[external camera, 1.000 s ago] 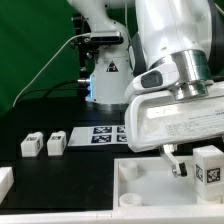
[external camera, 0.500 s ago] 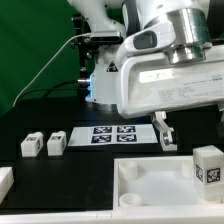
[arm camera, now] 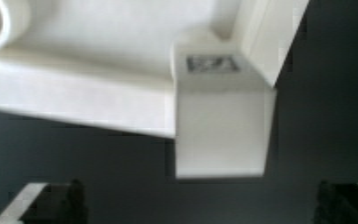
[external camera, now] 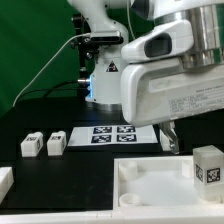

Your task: Assemble one leg

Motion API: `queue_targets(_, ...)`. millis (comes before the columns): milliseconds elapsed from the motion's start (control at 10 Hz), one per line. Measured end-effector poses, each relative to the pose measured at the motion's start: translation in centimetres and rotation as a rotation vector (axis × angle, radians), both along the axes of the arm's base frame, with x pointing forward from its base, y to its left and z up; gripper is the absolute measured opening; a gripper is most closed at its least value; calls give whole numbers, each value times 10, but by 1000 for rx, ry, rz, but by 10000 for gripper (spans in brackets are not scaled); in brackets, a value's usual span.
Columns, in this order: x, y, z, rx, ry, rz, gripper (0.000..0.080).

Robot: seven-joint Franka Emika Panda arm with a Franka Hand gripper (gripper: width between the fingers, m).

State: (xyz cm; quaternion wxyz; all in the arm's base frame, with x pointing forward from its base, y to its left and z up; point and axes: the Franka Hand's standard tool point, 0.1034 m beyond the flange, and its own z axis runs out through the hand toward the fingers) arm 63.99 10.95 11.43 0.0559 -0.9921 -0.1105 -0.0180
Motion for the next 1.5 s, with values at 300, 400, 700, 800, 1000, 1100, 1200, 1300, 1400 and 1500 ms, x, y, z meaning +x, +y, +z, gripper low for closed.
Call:
queue_targets(300,5,2,0,4,-18,-6,649)
queue_targets(400,6,2,0,4,-18,-8,649)
queue_targets(700,-7,20,-33,15,-32,-23,649)
queue_targets(800,-11,21,-42,12,-3,-7,517)
queue_targets(1000,-6,16,-37,8,-15,-13,300)
queue_targets(1100,-6,15,-38,8,-15,-14,300)
queue_targets(1200,-6,15,-38,8,-15,-15,300)
queue_targets(1300,-6,15,-38,8,-15,-15,300)
queue_targets(1400,-6,15,-38,8,-15,-15,300)
queue_targets(1500,-6,14,-38,8,-15,-16,300)
